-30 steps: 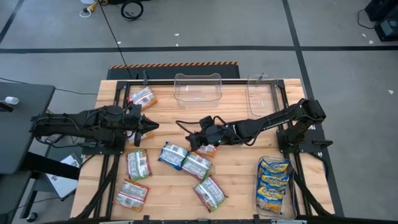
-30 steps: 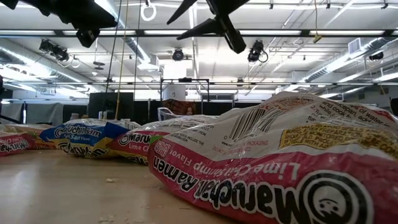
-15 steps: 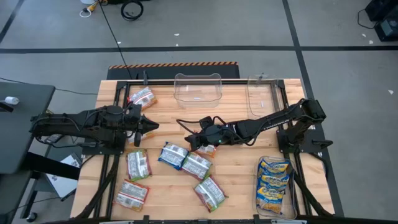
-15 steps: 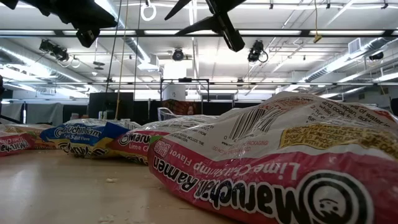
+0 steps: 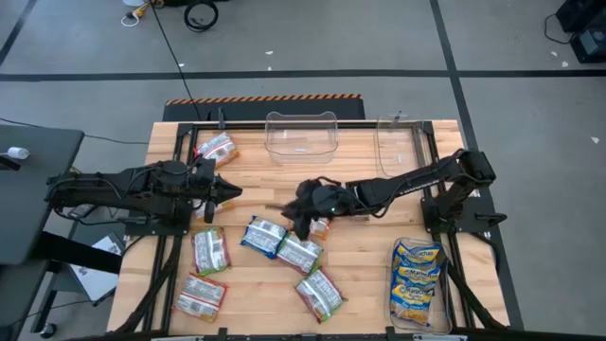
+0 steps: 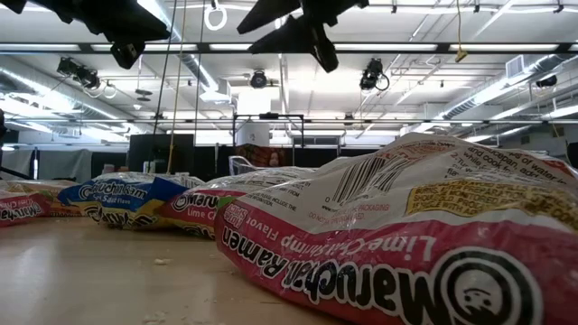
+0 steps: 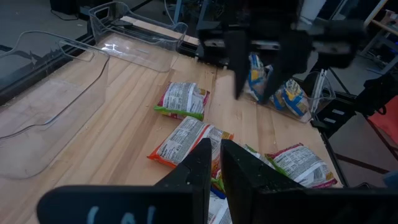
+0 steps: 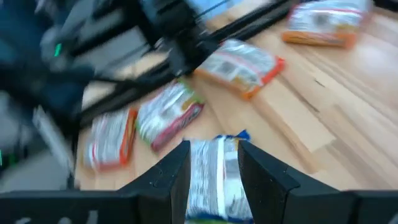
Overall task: Sort Maruchan noodles
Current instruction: Put the bottom right blue noodle pack into the bottom right transparent bin
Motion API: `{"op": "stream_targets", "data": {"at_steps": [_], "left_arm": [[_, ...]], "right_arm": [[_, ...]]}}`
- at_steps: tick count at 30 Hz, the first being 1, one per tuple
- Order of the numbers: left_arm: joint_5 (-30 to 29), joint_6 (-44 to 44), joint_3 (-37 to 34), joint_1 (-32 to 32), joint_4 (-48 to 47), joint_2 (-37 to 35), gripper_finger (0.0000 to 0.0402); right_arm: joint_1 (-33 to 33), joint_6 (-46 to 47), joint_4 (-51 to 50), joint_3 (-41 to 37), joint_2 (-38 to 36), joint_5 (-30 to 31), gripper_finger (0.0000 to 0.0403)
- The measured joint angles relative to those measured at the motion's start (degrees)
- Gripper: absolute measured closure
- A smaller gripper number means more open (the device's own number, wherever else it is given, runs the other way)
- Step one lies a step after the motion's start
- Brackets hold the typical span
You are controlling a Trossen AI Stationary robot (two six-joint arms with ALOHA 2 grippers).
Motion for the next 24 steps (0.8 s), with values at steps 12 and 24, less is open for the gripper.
{"op": "stream_targets", "data": {"at_steps": [12,24], "left_arm": [[-1.62,-14.27,-0.02,0.02,17.65,0.32,0.0361],[16.81,-20.0,1.14,-7.58,2.71,11.4,0.037]], "right_arm": [[6.48,-10.68,-5.04,0.0,-0.22,-7.43,0.0264],[17.78,12.44,-57.87,12.02,-6.27,-21.84,0.0264]]}}
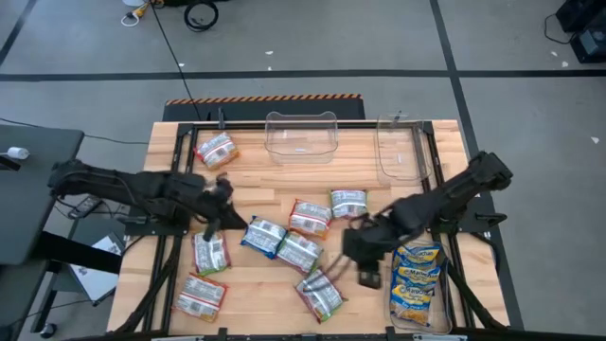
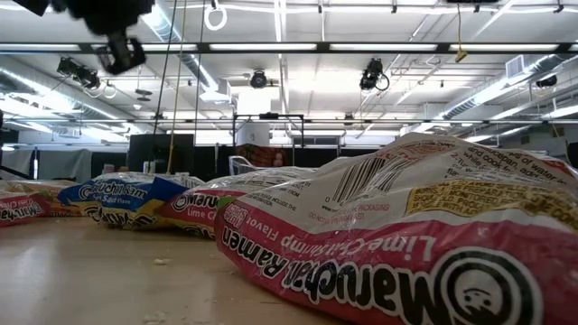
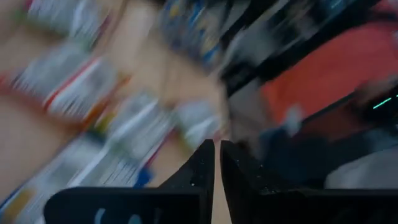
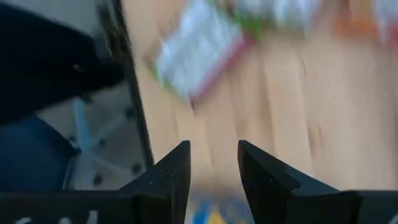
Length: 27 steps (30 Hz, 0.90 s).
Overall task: Sort Maruchan noodles
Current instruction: Put the bottom right blue noodle pack into the bottom right transparent bin
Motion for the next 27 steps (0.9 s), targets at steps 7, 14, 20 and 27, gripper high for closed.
{"op": "stream_targets", "data": {"at_steps": [7,14,20,27], "left_arm": [[-1.23,4.44,0.01,-1.13,-4.59,6.0,0.033],[-1.15,14.38,0.04,-2.72,-4.17,12.55,0.0268],[-0.58,12.58,0.04,-9.23,-0.14,16.2,0.0259],[-8.7,12.72,0.08,-16.71,3.76,20.37,0.0259]], "right_arm": [[8.88,14.45,-10.87,-3.45,-5.18,-4.12,0.0244],[15.15,20.41,-8.27,-10.98,-7.96,-1.41,0.0187],[17.82,13.03,-0.61,-18.09,-7.93,-2.53,0.0181],[22.93,10.85,5.86,-24.02,-7.88,-1.81,0.0198]]}}
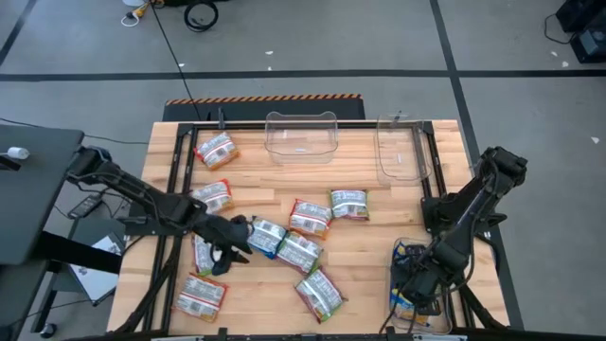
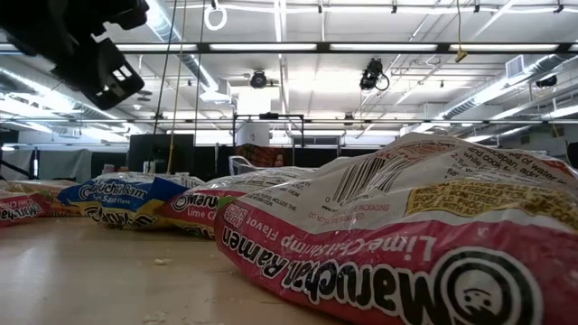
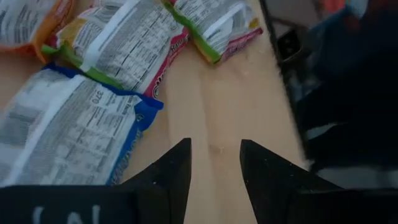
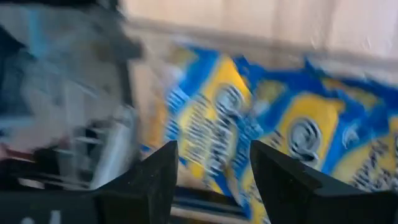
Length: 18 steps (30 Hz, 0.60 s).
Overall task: Sort Maruchan noodles
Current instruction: Put the bottom right blue noodle pack into the bottom right transparent bin
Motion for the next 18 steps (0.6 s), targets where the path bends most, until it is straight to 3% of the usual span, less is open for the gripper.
{"op": "stream_targets", "data": {"at_steps": [4,12,15,18], "left_arm": [[-3.74,5.62,0.0,-1.43,-0.09,3.32,0.0259],[-6.18,4.72,0.0,-1.37,0.0,5.1,0.0259],[-6.33,4.22,0.0,-1.36,0.01,4.93,0.0259],[-6.46,2.81,0.0,-1.35,0.01,4.93,0.0259]], "right_arm": [[1.63,-2.86,5.54,-5.35,0.0,-1.03,0.0205],[2.6,-5.48,17.11,-15.12,0.0,2.17,0.0221],[2.6,-8.04,17.1,-16.38,0.0,2.29,0.0245],[2.49,-10.29,18.1,-16.36,0.0,1.72,0.0293]]}}
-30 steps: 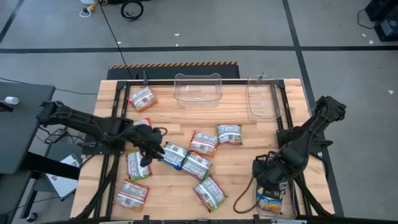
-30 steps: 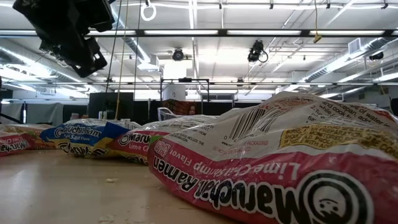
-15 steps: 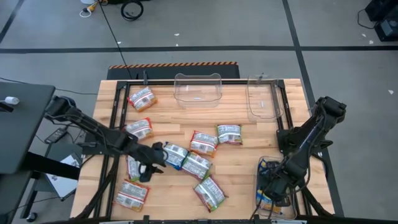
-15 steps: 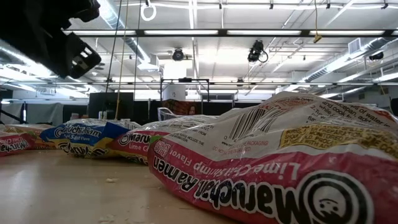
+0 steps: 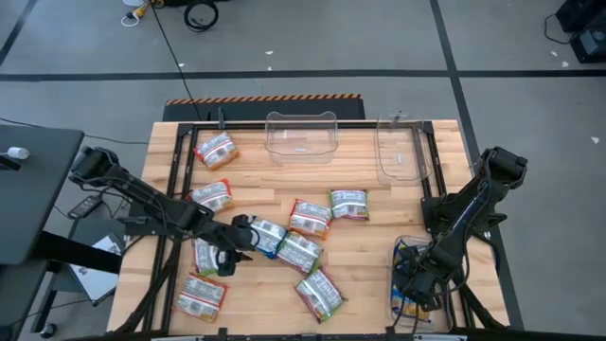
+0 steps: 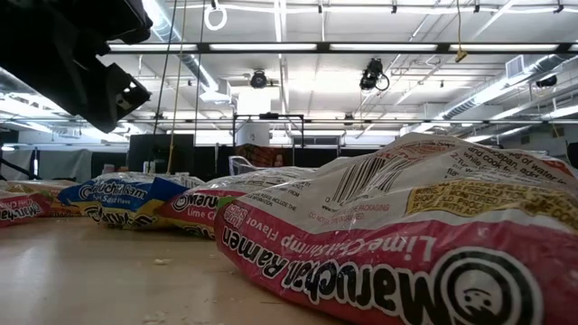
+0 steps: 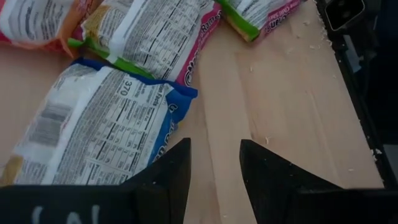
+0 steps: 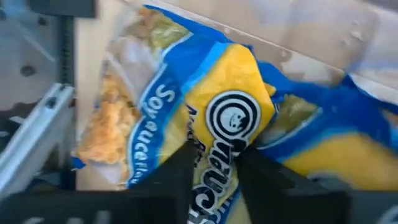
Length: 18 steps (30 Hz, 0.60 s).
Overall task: Sort Maruchan noodles
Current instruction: Put the bottom right blue noodle pack into the bottom right transparent bin
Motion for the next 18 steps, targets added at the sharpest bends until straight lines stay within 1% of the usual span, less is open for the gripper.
{"op": "stream_targets", "data": {"at_steps": [3,4,5,8,11,14,16,18], "left_arm": [[-0.45,-0.07,0.0,0.0,0.15,0.0,0.0259],[-0.67,-0.28,0.0,0.0,0.3,0.0,0.0259],[-0.9,-0.82,0.0,0.05,0.37,0.0,0.0259],[-1.26,-3.33,0.0,0.81,0.17,0.0,0.0259],[-1.29,-3.81,0.0,2.37,-0.07,0.0,0.0259],[-1.29,-1.74,0.0,4.45,-0.05,0.0,0.0259],[-1.29,-1.25,0.0,5.69,-0.05,0.0,0.0259],[-0.78,-1.37,0.0,6.61,-0.07,0.0,0.0259]], "right_arm": [[-0.06,-0.4,0.11,1.74,0.01,-1.06,0.0366],[-0.04,-0.28,-0.15,2.61,-0.09,-1.22,0.0383],[-0.04,-0.18,-0.97,3.67,-0.3,-1.36,0.039],[-0.07,1.77,-6.52,7.86,-1.1,-1.52,0.0387],[-0.15,4.0,-17.69,12.02,-1.18,-1.64,0.0395],[-0.37,6.34,-27.68,14.66,-1.25,-0.73,0.0395],[-0.7,7.41,-31.12,14.96,-1.27,-0.31,0.0394],[-0.83,7.5,-30.19,14.96,-1.27,-0.33,0.0393]]}}
